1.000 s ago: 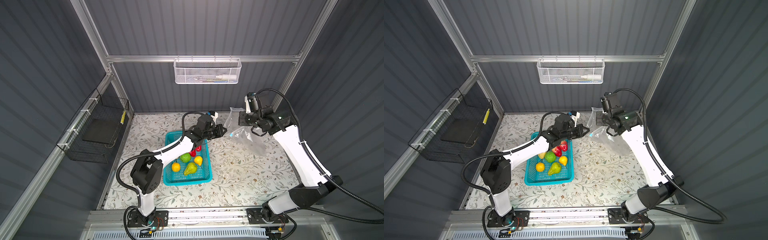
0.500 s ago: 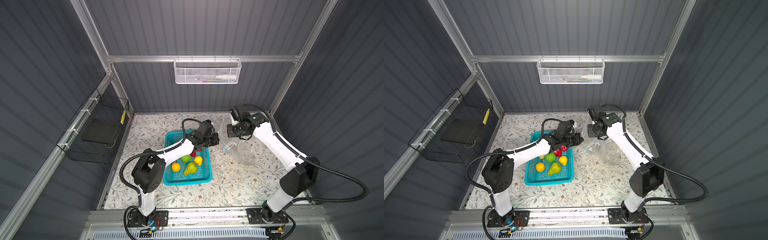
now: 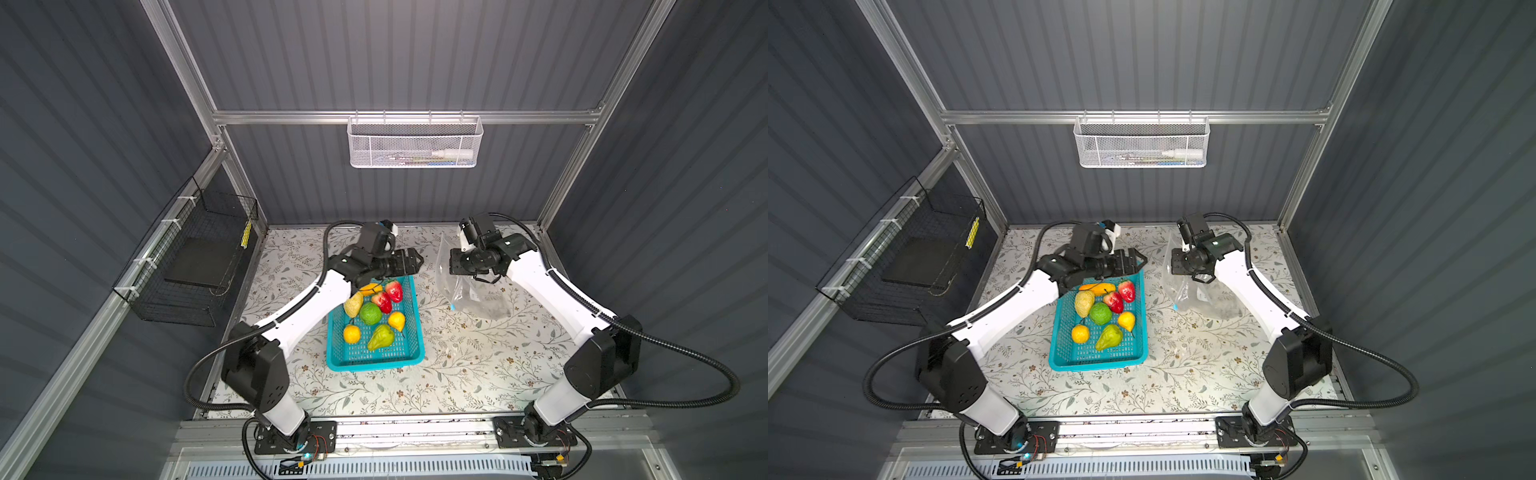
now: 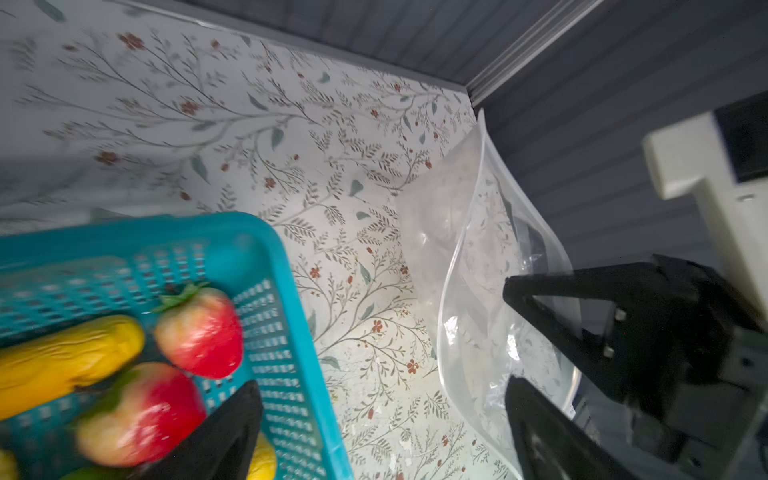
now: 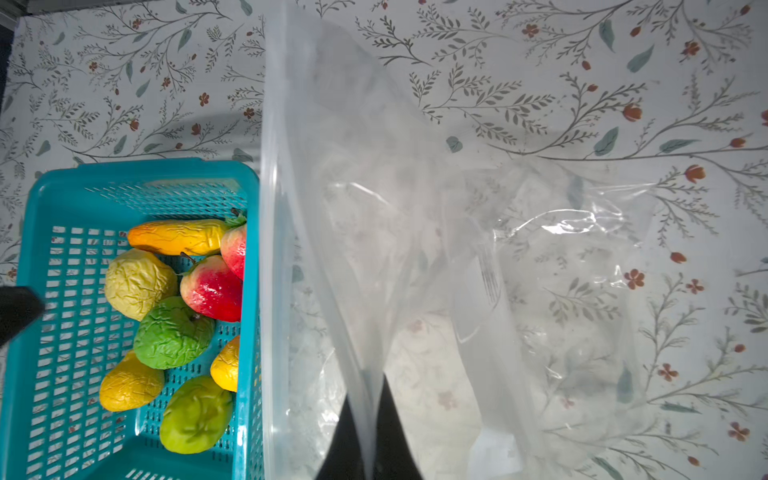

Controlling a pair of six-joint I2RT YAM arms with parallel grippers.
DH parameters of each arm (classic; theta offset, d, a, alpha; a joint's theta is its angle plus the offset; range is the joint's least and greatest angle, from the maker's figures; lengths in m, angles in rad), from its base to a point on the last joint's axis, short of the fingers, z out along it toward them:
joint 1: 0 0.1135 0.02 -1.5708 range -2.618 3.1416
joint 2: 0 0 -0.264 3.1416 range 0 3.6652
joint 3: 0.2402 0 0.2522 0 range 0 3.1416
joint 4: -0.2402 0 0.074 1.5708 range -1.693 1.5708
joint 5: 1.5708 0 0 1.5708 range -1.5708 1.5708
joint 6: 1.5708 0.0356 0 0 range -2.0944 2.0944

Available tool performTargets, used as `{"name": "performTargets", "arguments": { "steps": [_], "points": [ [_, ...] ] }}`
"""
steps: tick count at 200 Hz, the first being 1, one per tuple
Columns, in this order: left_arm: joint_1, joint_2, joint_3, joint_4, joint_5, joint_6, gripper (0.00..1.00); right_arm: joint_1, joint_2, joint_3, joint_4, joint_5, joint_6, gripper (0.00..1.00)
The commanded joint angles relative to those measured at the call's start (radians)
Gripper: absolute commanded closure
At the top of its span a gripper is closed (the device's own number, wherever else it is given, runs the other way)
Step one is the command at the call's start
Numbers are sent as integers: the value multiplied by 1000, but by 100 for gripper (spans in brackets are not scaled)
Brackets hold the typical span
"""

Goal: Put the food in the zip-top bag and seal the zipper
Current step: 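Lower the left gripper into the teal basket and grasp the green pear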

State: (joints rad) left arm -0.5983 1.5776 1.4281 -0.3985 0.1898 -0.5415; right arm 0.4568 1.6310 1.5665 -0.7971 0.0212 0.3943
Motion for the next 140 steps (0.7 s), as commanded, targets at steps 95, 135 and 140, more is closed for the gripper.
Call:
{"name": "performTargets", "arguments": {
  "steps": [95,135,140],
  "points": [
    [-5,-134,-290,-327,-8,319,8,-28,-72,-33,64,-82,33,100],
    [-9,-104,-351,-272,11,341,10,-34,-88,-41,49,-76,32,100],
    [-9,-98,-357,-262,11,343,10,-35,-90,-44,49,-76,32,100]
  ]
}}
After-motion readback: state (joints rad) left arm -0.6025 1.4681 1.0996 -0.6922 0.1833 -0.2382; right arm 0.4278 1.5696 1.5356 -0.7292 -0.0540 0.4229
